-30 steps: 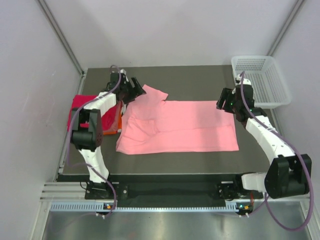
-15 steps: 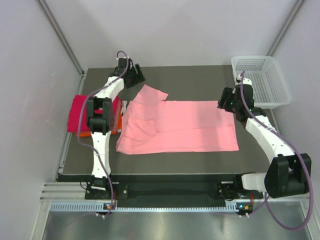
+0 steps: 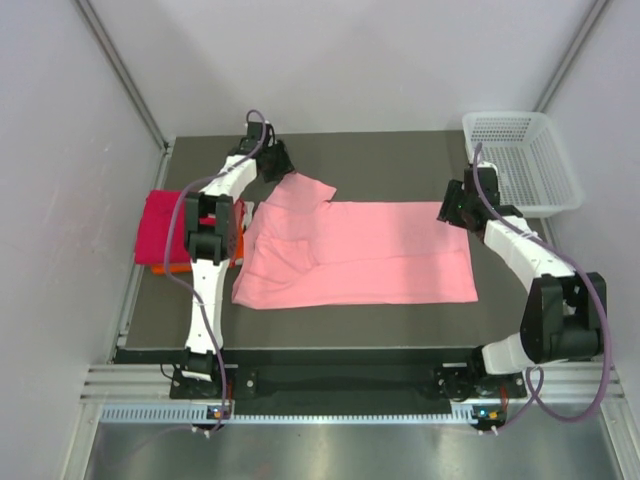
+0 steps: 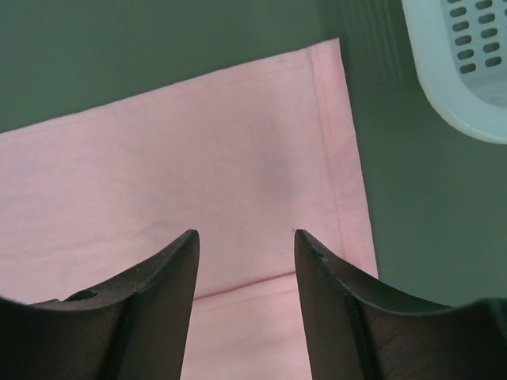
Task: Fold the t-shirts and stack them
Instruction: Fold the tshirt
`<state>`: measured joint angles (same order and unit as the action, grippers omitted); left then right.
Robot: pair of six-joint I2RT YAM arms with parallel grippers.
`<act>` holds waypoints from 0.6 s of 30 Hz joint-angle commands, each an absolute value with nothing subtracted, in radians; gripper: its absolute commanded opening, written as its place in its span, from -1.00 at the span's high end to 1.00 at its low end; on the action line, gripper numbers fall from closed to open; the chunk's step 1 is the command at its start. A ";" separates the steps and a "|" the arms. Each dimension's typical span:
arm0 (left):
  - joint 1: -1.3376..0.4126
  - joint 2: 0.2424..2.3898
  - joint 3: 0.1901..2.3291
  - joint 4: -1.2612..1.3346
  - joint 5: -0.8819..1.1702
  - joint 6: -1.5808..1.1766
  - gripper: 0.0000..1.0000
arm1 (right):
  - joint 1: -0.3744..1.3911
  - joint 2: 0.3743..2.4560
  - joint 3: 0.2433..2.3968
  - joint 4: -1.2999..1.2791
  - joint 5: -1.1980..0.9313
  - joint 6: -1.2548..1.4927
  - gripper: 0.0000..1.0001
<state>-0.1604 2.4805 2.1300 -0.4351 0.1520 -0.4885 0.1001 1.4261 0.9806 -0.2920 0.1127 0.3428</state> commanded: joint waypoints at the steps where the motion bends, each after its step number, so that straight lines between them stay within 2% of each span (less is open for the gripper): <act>1: -0.169 2.514 2.177 -0.440 0.196 -0.483 -0.05 | 0.095 1.451 1.048 -0.301 0.130 0.348 -0.03; 5: -0.170 2.540 2.180 -0.428 0.242 -0.498 0.31 | 0.095 1.460 1.046 -0.296 0.130 0.347 -0.03; 7: -0.161 2.551 2.180 -0.411 0.281 -0.521 0.35 | 0.092 1.474 1.049 -0.298 0.127 0.348 -0.03; 10: -0.155 2.539 2.163 -0.382 0.266 -0.532 0.90 | 0.089 1.494 1.060 -0.305 0.130 0.350 -0.01; 11: -0.152 2.533 2.157 -0.379 0.252 -0.534 1.00 | 0.087 1.499 1.061 -0.305 0.135 0.350 -0.01; 18: -0.077 2.456 2.068 -0.296 0.265 -0.581 1.00 | 0.092 1.551 1.098 -0.311 0.147 0.341 0.02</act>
<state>-0.1295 2.5114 2.0987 -0.3359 0.2646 -0.5556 0.0998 1.5375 1.0370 -0.3279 0.1234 0.3431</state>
